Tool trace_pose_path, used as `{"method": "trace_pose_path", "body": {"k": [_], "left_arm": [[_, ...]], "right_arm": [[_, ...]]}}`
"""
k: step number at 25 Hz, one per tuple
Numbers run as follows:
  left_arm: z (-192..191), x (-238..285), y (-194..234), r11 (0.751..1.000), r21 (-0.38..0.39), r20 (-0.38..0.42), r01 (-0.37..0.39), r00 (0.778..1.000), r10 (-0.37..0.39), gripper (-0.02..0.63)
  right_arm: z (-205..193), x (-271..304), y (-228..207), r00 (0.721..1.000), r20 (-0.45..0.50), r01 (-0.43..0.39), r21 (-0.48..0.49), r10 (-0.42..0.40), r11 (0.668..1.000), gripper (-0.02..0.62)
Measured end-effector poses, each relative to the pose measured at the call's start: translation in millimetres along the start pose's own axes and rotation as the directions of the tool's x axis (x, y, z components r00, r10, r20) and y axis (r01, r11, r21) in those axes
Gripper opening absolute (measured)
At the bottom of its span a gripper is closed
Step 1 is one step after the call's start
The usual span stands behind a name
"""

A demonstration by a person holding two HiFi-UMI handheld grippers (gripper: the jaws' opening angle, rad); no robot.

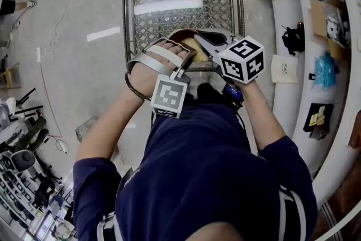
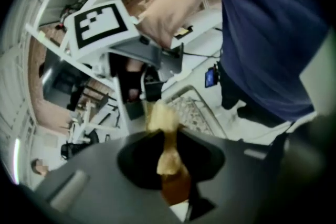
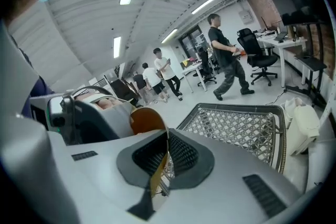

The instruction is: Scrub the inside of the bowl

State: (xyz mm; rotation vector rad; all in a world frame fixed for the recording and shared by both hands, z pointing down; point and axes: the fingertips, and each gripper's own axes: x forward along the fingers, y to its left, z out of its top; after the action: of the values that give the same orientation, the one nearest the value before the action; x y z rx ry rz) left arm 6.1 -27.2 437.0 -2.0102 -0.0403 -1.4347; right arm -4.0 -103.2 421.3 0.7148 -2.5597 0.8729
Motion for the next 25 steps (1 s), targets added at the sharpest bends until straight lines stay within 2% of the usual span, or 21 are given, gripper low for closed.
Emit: {"method": "trace_pose_path", "body": {"k": [3, 8, 10, 12, 13, 16, 18, 20, 22, 25], "left_arm": [[2.8, -6.1, -2.0, 0.990, -0.121, 0.063, 0.072, 0.996, -0.065, 0.078], [-3.8, -20.8, -7.0, 0.958, -0.244, 0.131, 0.154, 0.984, -0.124, 0.078], [-8.5, -28.2, -3.2, 0.946, -0.270, 0.137, 0.179, 0.980, -0.146, 0.077], [-17.0, -31.4, -3.2, 0.949, -0.250, 0.097, 0.193, 0.980, -0.174, 0.077], [-23.4, -31.2, -3.6, 0.958, -0.219, 0.053, 0.186, 0.982, -0.179, 0.077], [-39.9, -27.1, -2.9, 0.989, -0.059, -0.096, 0.137, 0.985, -0.143, 0.077], [-44.3, -23.2, -6.9, 0.991, 0.035, -0.161, 0.132, 0.979, -0.124, 0.077], [-41.3, -18.1, -17.4, 0.986, 0.048, -0.172, 0.162, 0.973, -0.151, 0.077], [-31.8, -13.4, -25.3, 0.981, -0.028, -0.119, 0.190, 0.974, -0.192, 0.076], [-13.8, -11.8, -18.1, 0.953, -0.241, 0.030, 0.186, 0.982, -0.184, 0.077]], "right_arm": [[2.8, -1.7, -5.0, 0.999, 0.011, 0.040, -0.043, -0.039, 0.998, 0.015], [12.9, -5.2, -7.2, 0.998, 0.031, 0.059, -0.099, -0.056, 0.993, 0.014], [14.0, -3.4, -2.7, 0.998, 0.025, 0.064, -0.138, -0.061, 0.988, 0.013], [14.6, -0.9, 2.3, 0.997, 0.016, 0.072, -0.185, -0.071, 0.980, 0.014], [14.7, 0.8, 5.1, 0.997, 0.008, 0.076, -0.214, -0.076, 0.974, 0.014], [14.3, 6.3, 12.0, 0.994, -0.020, 0.093, -0.325, -0.105, 0.941, 0.014], [16.5, 9.4, 14.5, 0.991, -0.031, 0.108, -0.390, -0.130, 0.914, 0.014], [18.3, 11.3, 16.8, 0.990, -0.035, 0.112, -0.417, -0.138, 0.902, 0.014], [17.4, 11.9, 17.7, 0.991, -0.034, 0.107, -0.393, -0.131, 0.913, 0.014], [14.3, 10.6, 14.7, 0.994, -0.015, 0.100, -0.281, -0.108, 0.954, 0.013]]}}
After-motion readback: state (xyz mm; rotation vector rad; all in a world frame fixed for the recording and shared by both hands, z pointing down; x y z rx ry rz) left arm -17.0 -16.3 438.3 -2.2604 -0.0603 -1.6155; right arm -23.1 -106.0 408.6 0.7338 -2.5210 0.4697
